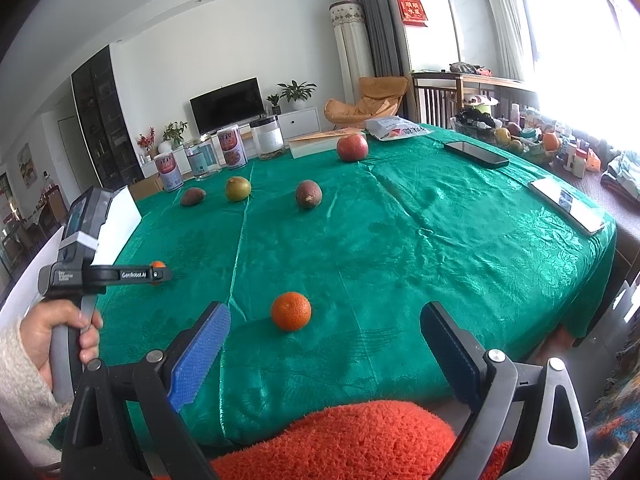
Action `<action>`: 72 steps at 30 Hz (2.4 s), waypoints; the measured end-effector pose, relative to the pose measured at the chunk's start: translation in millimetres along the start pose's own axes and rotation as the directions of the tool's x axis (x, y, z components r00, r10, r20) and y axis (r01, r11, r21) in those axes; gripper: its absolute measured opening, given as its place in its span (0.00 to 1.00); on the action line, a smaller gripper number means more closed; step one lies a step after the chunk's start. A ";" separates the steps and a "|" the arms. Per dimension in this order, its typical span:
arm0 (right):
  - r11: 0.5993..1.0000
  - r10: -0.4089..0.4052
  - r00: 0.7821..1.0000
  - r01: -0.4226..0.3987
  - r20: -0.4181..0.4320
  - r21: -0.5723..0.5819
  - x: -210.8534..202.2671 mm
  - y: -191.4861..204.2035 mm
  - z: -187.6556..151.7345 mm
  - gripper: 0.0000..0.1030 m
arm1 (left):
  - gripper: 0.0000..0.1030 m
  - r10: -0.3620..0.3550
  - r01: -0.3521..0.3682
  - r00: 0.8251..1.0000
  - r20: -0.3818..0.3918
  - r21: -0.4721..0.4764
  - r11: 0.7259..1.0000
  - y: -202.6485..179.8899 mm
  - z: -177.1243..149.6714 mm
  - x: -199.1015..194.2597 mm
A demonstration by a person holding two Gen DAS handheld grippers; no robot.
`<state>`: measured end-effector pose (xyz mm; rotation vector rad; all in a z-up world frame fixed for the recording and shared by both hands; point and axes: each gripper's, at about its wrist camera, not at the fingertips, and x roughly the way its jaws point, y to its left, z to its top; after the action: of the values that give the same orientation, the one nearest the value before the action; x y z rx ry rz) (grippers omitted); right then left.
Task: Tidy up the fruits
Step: 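Grasp the small orange with the left tool while the right tool grasps the sweet potato, then carry both fruits over the white box and open both tools to drop them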
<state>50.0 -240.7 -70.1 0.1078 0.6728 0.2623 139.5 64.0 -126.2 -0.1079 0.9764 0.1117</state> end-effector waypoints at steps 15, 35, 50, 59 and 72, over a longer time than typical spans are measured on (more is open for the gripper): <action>0.975 0.193 0.834 -0.104 -0.517 0.195 254.0 11.7 176.0 0.93 | 0.92 0.037 -0.035 0.998 0.052 -0.039 0.999 37.8 -29.2 -2.7; 0.964 0.260 0.728 -0.156 -0.634 0.217 208.5 55.7 81.3 0.40 | 0.95 0.040 -0.039 0.998 0.051 -0.020 0.999 34.9 -28.7 -0.5; 0.959 0.254 0.817 -0.145 -0.518 0.242 160.5 32.0 95.7 0.58 | 0.93 -0.114 0.117 0.993 0.034 -0.132 0.984 54.1 -21.9 -18.0; 0.986 0.080 0.708 -0.160 -0.701 -0.050 199.1 85.6 82.1 0.58 | 0.29 -0.037 0.038 0.999 -0.028 0.040 0.998 8.7 -1.6 5.4; 0.812 0.583 0.612 -0.470 -0.535 0.347 123.9 97.0 113.1 0.39 | 0.28 -0.458 0.464 0.885 0.082 -0.212 0.860 74.5 -21.1 -158.6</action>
<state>194.2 -115.1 -38.9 0.4087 1.3349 0.8488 23.6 127.4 -9.2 -0.5473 0.8827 -0.2199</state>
